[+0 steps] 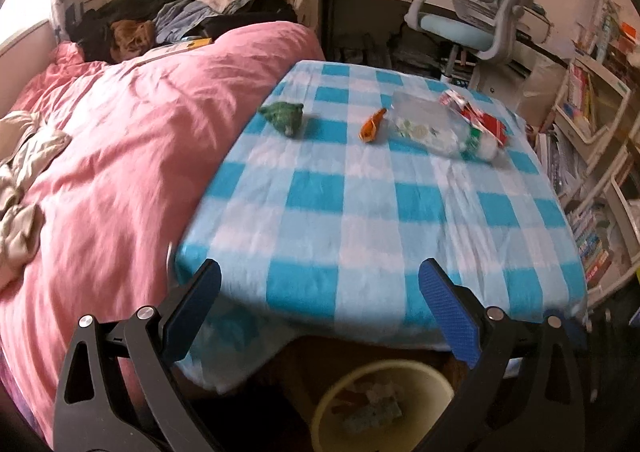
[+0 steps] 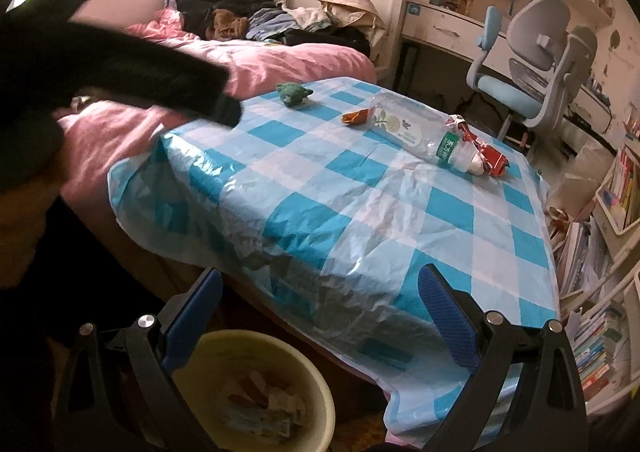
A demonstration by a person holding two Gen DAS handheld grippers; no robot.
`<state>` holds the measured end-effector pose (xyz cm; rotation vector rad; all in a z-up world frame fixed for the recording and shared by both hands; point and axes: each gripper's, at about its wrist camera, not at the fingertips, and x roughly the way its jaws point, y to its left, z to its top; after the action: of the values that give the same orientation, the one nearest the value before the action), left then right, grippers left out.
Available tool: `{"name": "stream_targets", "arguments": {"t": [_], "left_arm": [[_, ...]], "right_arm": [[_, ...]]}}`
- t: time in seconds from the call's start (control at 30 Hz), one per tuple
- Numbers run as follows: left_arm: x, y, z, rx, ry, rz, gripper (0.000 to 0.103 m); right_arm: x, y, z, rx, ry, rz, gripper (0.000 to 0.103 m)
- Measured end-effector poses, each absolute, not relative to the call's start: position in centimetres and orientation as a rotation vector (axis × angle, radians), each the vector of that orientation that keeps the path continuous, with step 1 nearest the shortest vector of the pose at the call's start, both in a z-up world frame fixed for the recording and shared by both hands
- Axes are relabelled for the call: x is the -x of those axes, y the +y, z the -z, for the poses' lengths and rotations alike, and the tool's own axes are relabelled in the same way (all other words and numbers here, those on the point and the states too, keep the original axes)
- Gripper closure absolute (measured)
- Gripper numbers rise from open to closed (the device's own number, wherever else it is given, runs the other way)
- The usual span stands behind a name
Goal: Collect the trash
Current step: 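Grasp the green plush toy with the left tool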
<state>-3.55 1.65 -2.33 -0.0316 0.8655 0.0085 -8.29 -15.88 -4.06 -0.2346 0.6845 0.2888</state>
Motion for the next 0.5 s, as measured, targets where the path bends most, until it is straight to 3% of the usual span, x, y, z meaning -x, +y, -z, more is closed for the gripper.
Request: {"name": "stream_targets", "arguments": {"t": [0.5], "left_arm": [[-14.1,4.0,4.9,0.082,0.984,-0.167,0.008]], "right_arm": [[5.5,-16.9,4.1,0.18,0.716,-0.296,0.009]]}}
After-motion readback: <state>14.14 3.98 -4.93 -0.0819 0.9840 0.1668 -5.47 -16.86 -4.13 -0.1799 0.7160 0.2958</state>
